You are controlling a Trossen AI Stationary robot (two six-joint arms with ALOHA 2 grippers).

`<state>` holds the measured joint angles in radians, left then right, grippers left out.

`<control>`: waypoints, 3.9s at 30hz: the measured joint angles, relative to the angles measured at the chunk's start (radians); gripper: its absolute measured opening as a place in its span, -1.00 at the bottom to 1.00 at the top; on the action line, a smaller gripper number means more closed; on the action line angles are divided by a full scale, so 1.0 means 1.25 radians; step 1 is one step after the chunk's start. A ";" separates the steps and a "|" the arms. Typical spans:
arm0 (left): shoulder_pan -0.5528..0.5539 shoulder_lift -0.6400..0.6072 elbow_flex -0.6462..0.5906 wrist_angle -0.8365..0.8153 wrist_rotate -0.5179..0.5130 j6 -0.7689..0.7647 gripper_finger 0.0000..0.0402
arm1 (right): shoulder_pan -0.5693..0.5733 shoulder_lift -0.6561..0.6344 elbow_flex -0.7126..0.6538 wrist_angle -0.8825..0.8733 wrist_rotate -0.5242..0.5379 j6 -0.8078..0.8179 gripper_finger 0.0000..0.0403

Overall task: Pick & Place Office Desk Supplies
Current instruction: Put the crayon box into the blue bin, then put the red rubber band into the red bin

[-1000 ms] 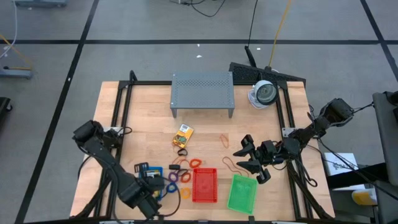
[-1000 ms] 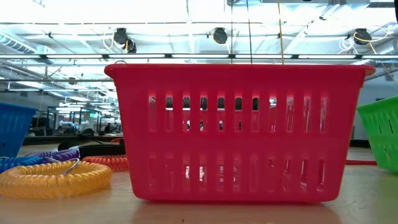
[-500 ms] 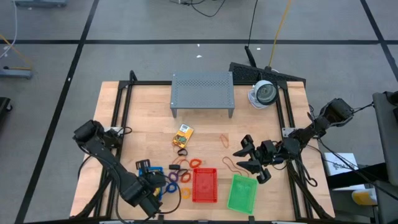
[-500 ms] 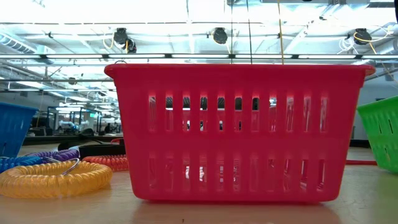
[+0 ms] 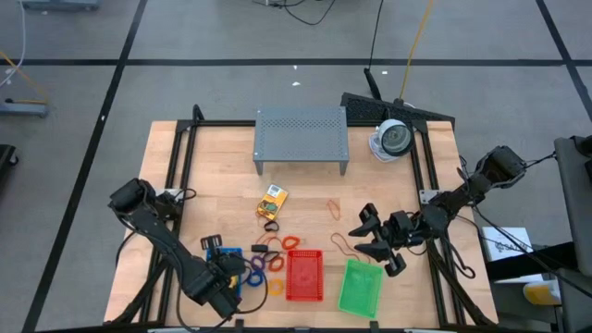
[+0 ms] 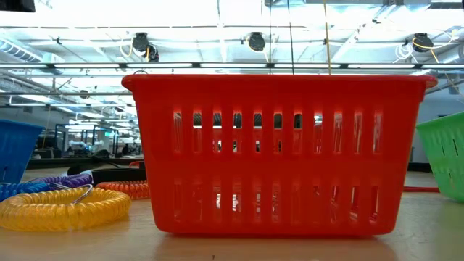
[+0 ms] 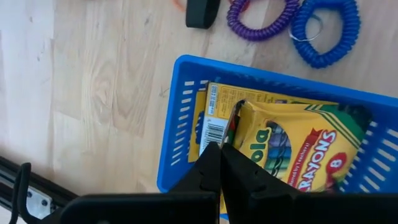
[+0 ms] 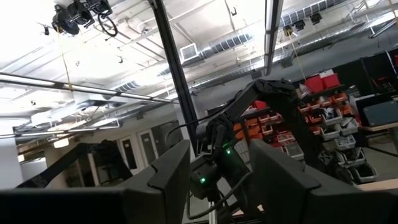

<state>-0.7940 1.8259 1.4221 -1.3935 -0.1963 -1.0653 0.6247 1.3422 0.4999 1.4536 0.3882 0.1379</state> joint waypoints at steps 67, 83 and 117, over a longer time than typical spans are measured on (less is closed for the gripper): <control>0.346 -0.063 -0.021 0.248 -0.192 0.563 -0.44 | 0.006 -0.189 -0.001 -0.191 0.003 -0.230 -0.23; 0.462 -0.061 -0.209 0.429 -0.059 0.601 -0.44 | 0.006 -0.204 -0.001 -0.234 0.006 -0.231 -0.23; 0.546 -0.043 -0.227 0.491 0.061 0.674 -0.44 | 0.006 -0.204 -0.001 -0.247 0.006 -0.231 -0.23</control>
<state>-0.1116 1.7717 1.1382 -0.7801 -0.1196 -0.2222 0.6320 1.0868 0.4992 1.1454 0.3958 -0.1509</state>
